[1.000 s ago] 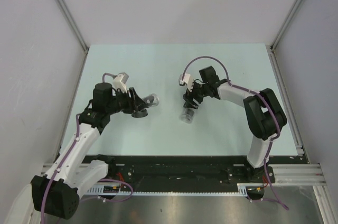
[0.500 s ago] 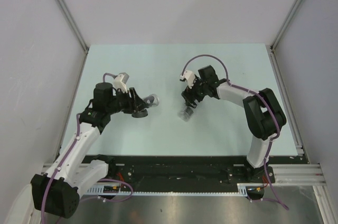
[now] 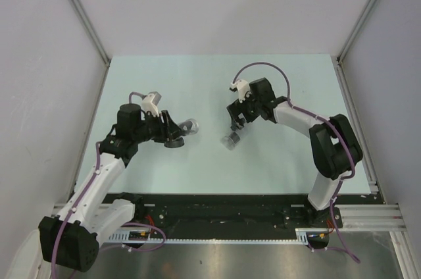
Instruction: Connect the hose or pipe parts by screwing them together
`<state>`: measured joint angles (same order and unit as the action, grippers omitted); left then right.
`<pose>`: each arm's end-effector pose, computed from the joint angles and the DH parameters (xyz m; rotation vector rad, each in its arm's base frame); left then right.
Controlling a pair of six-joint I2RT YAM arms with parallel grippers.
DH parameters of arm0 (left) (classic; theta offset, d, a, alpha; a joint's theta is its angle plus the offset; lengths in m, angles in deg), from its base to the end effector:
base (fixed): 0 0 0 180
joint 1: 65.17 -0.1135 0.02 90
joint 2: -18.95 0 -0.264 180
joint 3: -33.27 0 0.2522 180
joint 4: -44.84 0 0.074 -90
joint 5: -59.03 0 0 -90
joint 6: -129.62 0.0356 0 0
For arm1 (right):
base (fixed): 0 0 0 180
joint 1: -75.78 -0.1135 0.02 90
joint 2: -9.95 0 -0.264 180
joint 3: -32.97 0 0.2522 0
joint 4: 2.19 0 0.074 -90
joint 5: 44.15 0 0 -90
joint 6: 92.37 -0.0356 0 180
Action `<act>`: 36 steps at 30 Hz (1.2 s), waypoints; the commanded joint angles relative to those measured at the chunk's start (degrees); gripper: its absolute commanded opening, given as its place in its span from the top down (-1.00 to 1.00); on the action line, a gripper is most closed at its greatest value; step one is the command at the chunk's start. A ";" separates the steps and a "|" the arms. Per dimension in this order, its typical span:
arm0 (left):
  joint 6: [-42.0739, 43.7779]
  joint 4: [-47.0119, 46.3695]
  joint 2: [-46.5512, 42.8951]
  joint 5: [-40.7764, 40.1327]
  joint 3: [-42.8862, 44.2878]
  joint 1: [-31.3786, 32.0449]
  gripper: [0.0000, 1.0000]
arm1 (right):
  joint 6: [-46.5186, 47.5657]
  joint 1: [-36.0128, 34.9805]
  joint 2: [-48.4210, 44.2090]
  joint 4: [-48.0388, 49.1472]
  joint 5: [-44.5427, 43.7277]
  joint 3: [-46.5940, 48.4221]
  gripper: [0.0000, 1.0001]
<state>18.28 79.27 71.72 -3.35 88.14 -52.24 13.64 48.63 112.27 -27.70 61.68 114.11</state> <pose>0.1927 -0.0612 0.2765 0.1335 2.1819 -0.8602 0.3388 0.1847 0.2015 -0.9988 2.1676 0.4216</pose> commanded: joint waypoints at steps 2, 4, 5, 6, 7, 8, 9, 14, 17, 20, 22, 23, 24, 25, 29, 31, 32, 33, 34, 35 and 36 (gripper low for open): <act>0.86 -2.30 -1.27 1.30 -0.41 -0.36 0.99 | -8.53 0.70 -2.74 -0.38 -4.58 2.76 -0.90; 0.78 -2.30 -1.27 1.30 -0.41 -0.36 1.00 | -10.64 0.70 -2.83 -1.52 -3.02 2.85 -0.89; 0.78 -2.30 -1.44 1.30 -0.41 -0.36 1.00 | -11.08 0.70 -2.83 -1.78 -2.39 2.85 -0.88; 0.78 -2.38 -1.36 1.30 -0.41 -0.36 0.99 | -11.52 0.44 -2.74 -2.31 -1.95 2.85 -0.87; 0.69 -2.38 -1.44 1.30 -0.50 -0.36 1.00 | -11.79 0.44 -2.66 -2.58 -1.25 2.85 -0.86; 0.69 -2.47 -1.53 1.21 -0.50 -0.36 1.00 | -11.88 0.26 -2.57 -2.67 -1.07 2.76 -0.82; 0.69 -2.30 -1.45 1.12 -0.50 -0.36 0.99 | -11.88 0.09 -2.48 -2.84 -0.81 2.85 -0.81; 0.51 -2.38 -2.06 0.95 -0.85 -0.36 0.99 | -10.83 -0.18 -1.69 -3.10 -0.63 2.85 -0.75; 0.43 -2.30 -2.50 0.86 -1.11 -0.36 0.99 | -10.04 -0.26 -1.08 -3.81 -0.02 2.85 -0.71; 0.43 -2.30 -2.50 0.77 -1.11 -0.36 0.99 | -9.16 -0.09 -0.64 -4.68 0.86 2.85 -0.69; 0.34 -2.30 -2.33 0.68 -1.11 -0.36 0.99 | -8.80 -0.26 -0.11 -4.95 1.04 2.85 -0.68; 0.34 -2.38 -2.32 0.68 -1.11 -0.36 1.00 | -8.72 -0.18 0.33 -4.86 0.95 2.76 -0.67; 0.34 -2.30 -2.32 0.77 -1.11 -0.36 1.00 | -8.54 -0.09 0.68 -4.78 1.04 2.85 -0.67; 0.34 -2.38 -2.32 0.69 -1.11 -0.36 1.00 | -8.45 -0.26 0.86 -4.69 0.95 2.85 -0.66; 0.34 -2.30 -2.32 0.68 -1.11 -0.36 1.00 | -8.36 -0.26 1.91 -3.29 1.13 2.85 -0.60; 0.25 -2.30 -2.32 0.68 -1.11 -0.36 1.00 | -8.36 -0.18 2.62 -2.58 0.87 2.85 -0.55; 0.25 -2.38 -2.24 0.60 -1.11 -0.36 0.99 | -8.36 -0.18 2.79 -2.14 0.69 2.85 -0.53; 0.25 -2.38 -2.24 0.68 -1.11 -0.36 1.00 | -8.36 -0.09 3.14 -2.05 0.51 2.76 -0.51; 0.25 -2.30 -2.24 0.68 -1.11 -0.36 1.00 | -8.36 -0.09 3.32 -1.88 0.51 2.85 -0.49; 0.25 -2.30 -2.24 0.60 -1.11 -0.36 0.99 | -8.36 -0.09 3.41 -1.61 0.51 2.85 -0.48; 0.25 -2.38 -2.24 0.60 -1.11 -0.36 0.99 | -8.28 0.09 3.67 -1.52 0.69 2.76 -0.46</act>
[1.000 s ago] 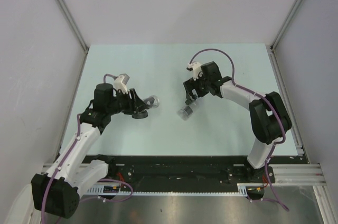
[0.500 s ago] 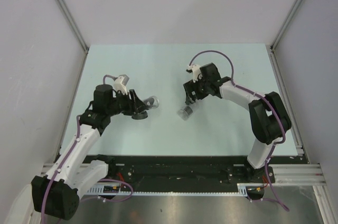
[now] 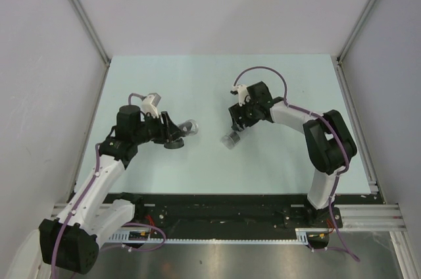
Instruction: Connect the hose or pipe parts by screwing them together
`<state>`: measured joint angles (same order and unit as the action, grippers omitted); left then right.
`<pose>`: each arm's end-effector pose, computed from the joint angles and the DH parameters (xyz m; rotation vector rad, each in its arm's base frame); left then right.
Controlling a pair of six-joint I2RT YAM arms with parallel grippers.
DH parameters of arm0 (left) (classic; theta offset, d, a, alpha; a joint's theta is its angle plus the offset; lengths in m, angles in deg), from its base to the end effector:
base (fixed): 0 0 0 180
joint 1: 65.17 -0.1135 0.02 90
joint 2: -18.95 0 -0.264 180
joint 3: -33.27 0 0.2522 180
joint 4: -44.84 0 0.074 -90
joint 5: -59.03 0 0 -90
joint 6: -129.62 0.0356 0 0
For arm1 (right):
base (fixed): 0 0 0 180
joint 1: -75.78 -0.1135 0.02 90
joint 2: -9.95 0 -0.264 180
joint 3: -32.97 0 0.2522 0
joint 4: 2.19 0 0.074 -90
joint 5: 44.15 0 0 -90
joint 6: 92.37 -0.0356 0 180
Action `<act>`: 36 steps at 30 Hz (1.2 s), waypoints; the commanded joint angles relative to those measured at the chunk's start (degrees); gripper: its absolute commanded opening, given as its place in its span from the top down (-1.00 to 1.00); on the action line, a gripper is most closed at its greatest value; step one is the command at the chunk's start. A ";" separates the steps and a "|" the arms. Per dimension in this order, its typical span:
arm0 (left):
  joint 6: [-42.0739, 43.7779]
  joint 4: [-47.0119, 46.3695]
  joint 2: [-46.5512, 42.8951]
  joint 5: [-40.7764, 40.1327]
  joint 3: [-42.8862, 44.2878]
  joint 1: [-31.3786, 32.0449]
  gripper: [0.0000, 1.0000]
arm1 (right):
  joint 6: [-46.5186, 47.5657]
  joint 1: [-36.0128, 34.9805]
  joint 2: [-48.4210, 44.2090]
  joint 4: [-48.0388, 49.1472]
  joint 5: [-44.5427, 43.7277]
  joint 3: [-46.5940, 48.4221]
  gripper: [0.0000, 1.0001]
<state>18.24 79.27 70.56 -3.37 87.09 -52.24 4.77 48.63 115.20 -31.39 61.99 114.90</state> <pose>0.1887 -0.0602 0.2739 0.1331 2.1801 -0.8602 0.3397 0.1853 0.1825 -0.8523 2.3545 0.4967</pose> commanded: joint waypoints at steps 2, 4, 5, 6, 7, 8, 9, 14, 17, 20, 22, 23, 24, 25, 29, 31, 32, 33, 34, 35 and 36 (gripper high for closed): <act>0.29 -2.30 -0.99 0.53 -0.06 -0.36 1.00 | 0.95 0.09 1.09 2.52 0.73 2.06 -0.44; 0.29 -2.38 -0.82 0.62 0.03 -0.36 1.00 | 1.30 0.09 1.36 2.61 1.08 2.06 -0.44; 0.38 -2.47 -0.90 0.71 0.03 -0.36 1.00 | 1.21 0.26 1.36 2.87 1.35 2.06 -0.44; 0.38 -2.39 -0.73 0.71 0.11 -0.36 0.99 | 1.30 0.09 1.45 2.96 1.44 2.06 -0.43; 0.38 -2.38 -0.64 0.71 0.11 -0.36 1.00 | 1.39 0.17 1.62 2.96 1.52 2.06 -0.37; 0.38 -2.38 -0.55 0.62 0.11 -0.36 1.00 | 1.65 0.17 1.71 3.14 1.52 2.06 -0.33; 0.38 -2.47 -0.55 0.62 0.11 -0.36 0.99 | 1.74 0.09 1.80 3.31 1.52 2.06 -0.30; 0.29 -2.39 -0.55 0.62 0.29 -0.36 1.00 | 4.81 0.44 1.45 4.45 2.83 2.06 -0.07; -0.15 -2.38 -0.64 0.53 0.55 -0.36 0.99 | 9.73 0.18 -0.04 5.06 5.38 2.06 -0.01; -1.46 -2.30 -1.16 0.62 1.43 -0.36 1.00 | 12.63 -0.96 -3.47 7.61 9.06 2.06 0.13; -2.43 -2.30 -1.78 0.79 2.04 -0.36 0.99 | 15.34 -2.28 -6.10 9.28 10.05 1.98 0.21; -2.69 -2.30 -2.13 1.14 2.92 -0.36 1.00 | 16.06 -2.98 -6.89 9.64 10.31 2.06 0.25; -3.04 -2.30 -2.57 1.23 3.45 -0.36 0.99 | 16.94 -4.47 -7.69 9.99 10.40 2.06 0.27; -3.31 -2.21 -2.83 1.41 3.98 -0.36 1.00 | 18.60 -5.01 -9.00 10.08 10.66 2.06 0.29; -4.27 -1.86 -2.84 4.21 7.49 -0.36 0.99 | 21.68 -7.38 -12.78 9.29 14.25 1.98 0.33; -5.24 -1.86 -2.66 5.89 8.46 -0.36 1.00 | 23.00 -8.87 -14.71 8.07 15.58 1.98 0.34; -5.42 -1.77 -2.57 6.24 9.07 -0.36 0.99 | 24.23 -9.31 -15.42 7.62 15.76 2.06 0.34; -5.59 -1.77 -2.92 6.33 9.25 -0.36 1.00 | 25.11 -9.93 -16.04 7.01 15.85 1.98 0.34; -5.68 -1.60 -3.10 6.42 9.43 -0.36 0.99 | 25.73 -10.98 -16.39 6.48 15.76 1.80 0.34; -5.60 -1.77 -3.19 6.42 9.78 -0.36 1.00 | 26.95 -11.42 -17.61 6.30 15.68 1.54 0.35; -5.68 -1.77 -3.36 6.77 9.87 -0.36 1.00 | 27.57 -11.95 -18.06 6.21 15.41 1.28 0.35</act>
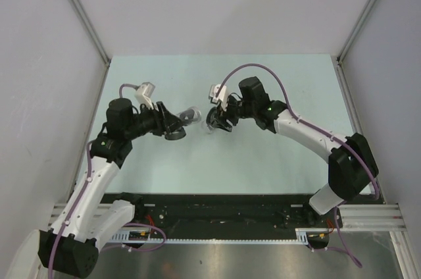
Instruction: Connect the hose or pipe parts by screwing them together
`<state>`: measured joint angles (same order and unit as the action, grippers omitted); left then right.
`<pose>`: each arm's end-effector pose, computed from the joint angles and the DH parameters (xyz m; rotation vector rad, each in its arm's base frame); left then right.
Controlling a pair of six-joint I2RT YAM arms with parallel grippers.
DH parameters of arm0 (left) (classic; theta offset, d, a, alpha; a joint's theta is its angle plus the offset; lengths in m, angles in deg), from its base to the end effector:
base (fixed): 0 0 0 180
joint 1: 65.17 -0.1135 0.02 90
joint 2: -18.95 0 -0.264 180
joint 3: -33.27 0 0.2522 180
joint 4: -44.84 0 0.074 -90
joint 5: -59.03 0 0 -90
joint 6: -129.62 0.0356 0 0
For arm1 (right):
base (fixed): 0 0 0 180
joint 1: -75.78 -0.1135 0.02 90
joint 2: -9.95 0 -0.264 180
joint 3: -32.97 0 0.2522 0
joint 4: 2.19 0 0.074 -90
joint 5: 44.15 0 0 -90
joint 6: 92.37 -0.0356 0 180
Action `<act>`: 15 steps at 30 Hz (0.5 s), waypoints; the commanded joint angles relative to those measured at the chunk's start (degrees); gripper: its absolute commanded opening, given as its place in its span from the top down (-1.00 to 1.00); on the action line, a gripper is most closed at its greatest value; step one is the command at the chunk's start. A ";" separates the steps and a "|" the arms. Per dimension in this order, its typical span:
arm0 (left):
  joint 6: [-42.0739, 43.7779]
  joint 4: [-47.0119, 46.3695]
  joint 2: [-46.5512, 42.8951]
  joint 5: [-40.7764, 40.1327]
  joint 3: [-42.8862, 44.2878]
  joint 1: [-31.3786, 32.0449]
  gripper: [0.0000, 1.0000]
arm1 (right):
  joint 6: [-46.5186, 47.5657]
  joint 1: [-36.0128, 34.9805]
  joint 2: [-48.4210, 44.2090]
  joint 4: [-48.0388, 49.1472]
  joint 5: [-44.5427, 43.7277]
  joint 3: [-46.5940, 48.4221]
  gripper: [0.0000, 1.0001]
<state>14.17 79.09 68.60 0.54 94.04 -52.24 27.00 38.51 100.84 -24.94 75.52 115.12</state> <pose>0.1835 -0.0612 0.3223 0.1528 2.0361 -0.9705 0.2781 0.2338 0.2843 -1.4003 1.5684 0.6298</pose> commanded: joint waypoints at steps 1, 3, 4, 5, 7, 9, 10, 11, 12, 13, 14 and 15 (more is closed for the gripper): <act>-1.70 -1.59 -1.57 3.29 3.01 -0.36 1.00 | 5.87 -2.70 -4.31 -0.06 1.01 0.79 0.35; -2.05 -1.68 -1.57 4.87 3.44 -0.27 0.99 | 7.19 -3.50 -6.25 0.38 0.57 -0.08 0.36; -2.23 -1.68 -1.40 6.53 3.62 -0.27 0.99 | 7.55 -3.85 -6.86 0.90 0.22 -0.35 0.37; -2.41 -1.68 -1.48 7.25 3.80 -0.27 0.99 | 7.72 -4.46 -7.39 1.08 -0.14 -0.53 0.38; -2.58 -1.68 -1.92 8.22 3.89 -0.19 0.99 | 8.43 -5.17 -9.15 1.52 -0.67 -0.97 0.39; -2.85 -1.77 -2.01 9.53 3.89 -0.18 1.00 | 8.86 -6.05 -10.46 1.79 -0.84 -1.14 0.40; -2.94 -1.77 -1.75 10.23 3.97 -0.18 0.99 | 9.39 -6.31 -10.73 1.79 -1.19 -1.23 0.40; -3.20 -1.68 -1.57 11.81 4.06 -0.18 0.99 | 9.66 -6.84 -10.91 1.61 -1.37 -1.23 0.40; -3.29 -1.77 -1.05 12.69 4.15 -0.18 0.99 | 10.01 -7.11 -11.09 1.35 -1.37 -1.32 0.40; -3.37 -1.77 -0.87 13.14 4.24 -0.18 0.99 | 10.45 -7.28 -11.17 1.09 -1.54 -1.32 0.40; -3.46 -1.68 -0.69 14.10 4.24 -0.18 0.99 | 10.80 -7.46 -11.26 0.91 -1.72 -1.41 0.41; -3.64 -1.77 -0.43 14.20 4.15 -0.18 0.99 | 11.06 -7.89 -11.35 0.82 -1.90 -1.41 0.41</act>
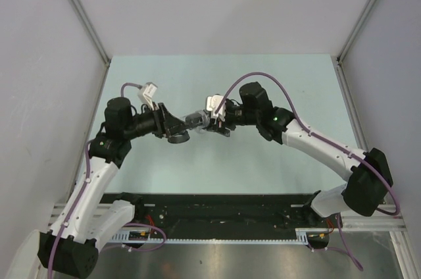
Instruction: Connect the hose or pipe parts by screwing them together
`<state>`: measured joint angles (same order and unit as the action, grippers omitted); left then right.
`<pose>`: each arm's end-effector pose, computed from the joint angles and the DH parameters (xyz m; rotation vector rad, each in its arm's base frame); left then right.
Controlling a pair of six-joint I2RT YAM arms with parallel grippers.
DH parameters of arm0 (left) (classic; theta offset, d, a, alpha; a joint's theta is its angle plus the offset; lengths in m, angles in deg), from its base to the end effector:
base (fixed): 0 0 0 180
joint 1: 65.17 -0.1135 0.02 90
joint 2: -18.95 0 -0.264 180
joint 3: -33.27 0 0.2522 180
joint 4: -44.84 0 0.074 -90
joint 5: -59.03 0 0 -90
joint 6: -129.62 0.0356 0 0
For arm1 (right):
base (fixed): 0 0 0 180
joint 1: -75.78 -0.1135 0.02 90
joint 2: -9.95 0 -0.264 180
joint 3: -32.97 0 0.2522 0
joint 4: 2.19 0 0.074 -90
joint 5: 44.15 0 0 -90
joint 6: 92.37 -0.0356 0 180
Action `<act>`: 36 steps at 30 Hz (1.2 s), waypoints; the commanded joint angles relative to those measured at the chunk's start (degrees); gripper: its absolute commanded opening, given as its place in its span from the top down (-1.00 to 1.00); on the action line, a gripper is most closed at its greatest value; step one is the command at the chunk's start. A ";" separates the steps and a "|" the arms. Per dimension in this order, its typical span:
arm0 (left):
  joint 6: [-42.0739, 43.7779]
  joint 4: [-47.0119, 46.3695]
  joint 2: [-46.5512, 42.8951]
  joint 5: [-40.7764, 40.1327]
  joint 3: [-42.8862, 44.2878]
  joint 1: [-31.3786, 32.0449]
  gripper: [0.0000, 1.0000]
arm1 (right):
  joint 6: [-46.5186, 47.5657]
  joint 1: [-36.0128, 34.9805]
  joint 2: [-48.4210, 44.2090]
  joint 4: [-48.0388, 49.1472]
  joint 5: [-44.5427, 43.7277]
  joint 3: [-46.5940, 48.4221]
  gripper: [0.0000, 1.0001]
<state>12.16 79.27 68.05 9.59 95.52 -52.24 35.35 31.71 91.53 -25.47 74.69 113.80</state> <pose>0.1770 -0.0644 0.3337 0.2434 2.0075 -1.1427 0.2249 0.2416 0.3285 -1.5242 1.2623 0.5713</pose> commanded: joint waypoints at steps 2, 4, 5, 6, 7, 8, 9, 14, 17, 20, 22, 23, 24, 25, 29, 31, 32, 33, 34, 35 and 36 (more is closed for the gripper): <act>-1.80 -1.86 0.38 5.06 2.58 -0.18 0.99 | 3.68 -1.71 -2.48 1.17 -2.12 -0.36 0.41; -2.07 -1.86 0.73 5.23 2.49 -0.18 1.00 | 4.47 -2.59 -3.00 1.34 -3.43 -0.53 0.42; -2.24 -1.77 1.25 5.32 2.49 -0.18 0.99 | 5.17 -2.86 -3.09 1.34 -3.79 -0.80 0.43; -2.42 -1.86 1.69 5.58 2.57 -0.18 0.99 | 5.52 -3.56 -3.27 1.61 -4.23 -0.97 0.45; -2.51 -1.86 2.05 5.76 2.57 -0.18 0.99 | 5.88 -3.82 -3.71 1.78 -5.01 -1.15 0.45; -2.59 -1.77 2.57 5.76 2.66 -0.18 0.99 | 6.66 -4.17 -3.88 1.87 -5.63 -1.59 0.46; -2.51 -1.77 2.93 6.11 2.75 -0.18 1.00 | 7.02 -4.53 -4.06 2.22 -6.33 -1.76 0.47; -2.68 -1.59 5.65 7.78 3.45 -0.18 0.99 | 8.95 -5.49 -4.68 2.31 -8.71 -2.99 0.49; -2.68 -1.15 7.49 8.93 3.98 -0.18 0.99 | 9.57 -6.02 -5.11 2.57 -9.15 -3.78 0.49; -1.90 -0.37 8.99 9.89 4.77 -0.27 1.00 | 10.36 -6.20 -5.90 3.98 -9.85 -5.63 0.51; -1.19 0.68 9.78 9.81 5.47 -0.27 0.99 | 10.10 -6.11 -6.87 5.03 -10.73 -7.20 0.53; -0.93 1.04 10.48 9.89 6.08 -0.27 0.99 | 9.92 -6.11 -7.31 5.47 -10.91 -7.74 0.53; -0.84 1.04 10.84 10.15 6.35 -0.27 0.99 | 9.92 -6.20 -7.66 6.17 -11.00 -8.18 0.53; -0.75 1.30 11.27 10.24 6.62 -0.27 1.00 | 9.92 -6.11 -7.93 6.44 -10.91 -8.62 0.53; -0.57 1.31 13.39 11.56 7.41 -0.27 0.99 | 9.31 -6.11 -8.10 6.79 -10.82 -9.41 0.53; -0.49 1.31 14.00 12.26 7.50 -0.27 0.99 | 9.13 -6.11 -7.93 7.49 -11.08 -9.59 0.54; -0.31 1.39 14.09 12.70 7.41 -0.27 0.99 | 9.22 -6.11 -7.67 7.58 -11.43 -9.59 0.54; -0.22 1.31 14.09 12.79 7.23 -0.27 0.99 | 9.13 -6.11 -7.58 7.76 -11.87 -9.59 0.55; -0.05 1.39 14.09 12.97 7.06 -0.27 0.99 | 9.04 -5.85 -7.58 8.02 -11.88 -9.59 0.55; -0.05 1.39 14.18 13.06 6.80 -0.27 0.99 | 8.96 -5.76 -7.49 8.02 -11.62 -9.59 0.56; 0.04 1.39 14.09 13.32 6.79 -0.27 1.00 | 8.78 -5.59 -7.49 8.37 -11.18 -9.59 0.56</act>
<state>11.18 81.23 82.39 19.29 100.48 -52.28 44.20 26.00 85.58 -22.91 63.06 103.75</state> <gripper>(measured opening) 0.536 0.664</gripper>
